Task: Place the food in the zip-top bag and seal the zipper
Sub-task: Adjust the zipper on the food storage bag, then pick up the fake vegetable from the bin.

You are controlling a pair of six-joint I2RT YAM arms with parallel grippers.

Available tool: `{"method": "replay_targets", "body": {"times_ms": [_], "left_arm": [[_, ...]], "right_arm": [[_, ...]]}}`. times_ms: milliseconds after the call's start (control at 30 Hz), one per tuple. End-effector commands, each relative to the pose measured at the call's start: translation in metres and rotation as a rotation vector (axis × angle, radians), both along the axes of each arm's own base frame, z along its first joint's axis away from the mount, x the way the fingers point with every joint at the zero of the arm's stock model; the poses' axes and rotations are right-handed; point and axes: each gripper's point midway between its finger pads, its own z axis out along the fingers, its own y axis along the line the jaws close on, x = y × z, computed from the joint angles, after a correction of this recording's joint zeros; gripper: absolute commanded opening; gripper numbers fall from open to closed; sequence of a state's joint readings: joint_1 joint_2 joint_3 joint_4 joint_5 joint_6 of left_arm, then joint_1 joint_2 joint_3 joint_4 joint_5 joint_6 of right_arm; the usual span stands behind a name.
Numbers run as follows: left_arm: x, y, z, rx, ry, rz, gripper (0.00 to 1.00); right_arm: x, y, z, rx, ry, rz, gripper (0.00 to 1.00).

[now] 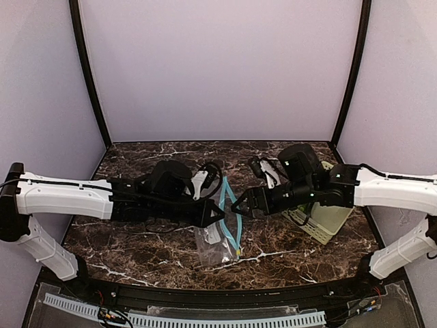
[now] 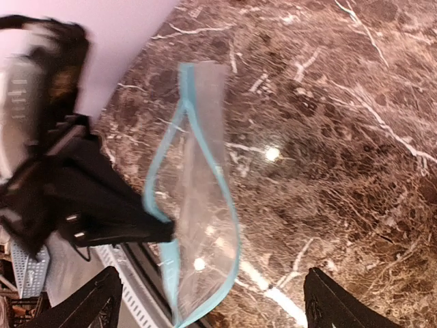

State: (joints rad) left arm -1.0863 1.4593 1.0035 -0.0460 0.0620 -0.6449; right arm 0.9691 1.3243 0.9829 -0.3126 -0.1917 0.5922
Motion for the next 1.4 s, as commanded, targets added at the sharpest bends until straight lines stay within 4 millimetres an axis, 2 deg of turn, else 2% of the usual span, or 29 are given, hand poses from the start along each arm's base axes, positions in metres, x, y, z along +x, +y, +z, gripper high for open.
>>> {"method": "replay_targets", "body": {"times_ms": [0,100,233,433,700,800,967,1133,1367], "left_arm": [[0.008,0.024,-0.015,0.069,0.029,0.072,0.01],[0.01,0.029,-0.016,0.085,0.028,0.083,0.01],[0.01,0.034,-0.016,0.098,0.016,0.077,0.01],[0.006,0.041,-0.021,0.104,0.027,0.082,0.01],[0.01,0.056,-0.015,0.072,0.006,0.154,0.01],[0.009,0.061,-0.013,0.074,0.007,0.162,0.01],[0.006,0.065,-0.014,0.074,0.01,0.167,0.01],[0.006,0.066,-0.015,0.07,0.015,0.171,0.01],[0.007,0.068,-0.015,0.066,0.018,0.184,0.01]], "right_arm": [[-0.026,0.0,0.035,0.13,-0.026,0.112,0.92],[-0.026,-0.022,0.037,0.101,-0.042,0.05,0.95],[-0.009,-0.063,0.034,0.009,-0.062,-0.099,0.97],[0.027,-0.129,0.008,-0.168,-0.019,-0.35,0.98],[0.078,-0.201,-0.029,-0.239,0.075,-0.595,0.94],[0.092,-0.22,-0.042,-0.227,0.109,-0.652,0.9],[0.109,-0.249,-0.066,-0.313,0.131,-0.737,0.78],[0.124,-0.262,-0.084,-0.359,0.138,-0.782,0.66],[0.142,-0.275,-0.105,-0.37,0.168,-0.84,0.57]]}}
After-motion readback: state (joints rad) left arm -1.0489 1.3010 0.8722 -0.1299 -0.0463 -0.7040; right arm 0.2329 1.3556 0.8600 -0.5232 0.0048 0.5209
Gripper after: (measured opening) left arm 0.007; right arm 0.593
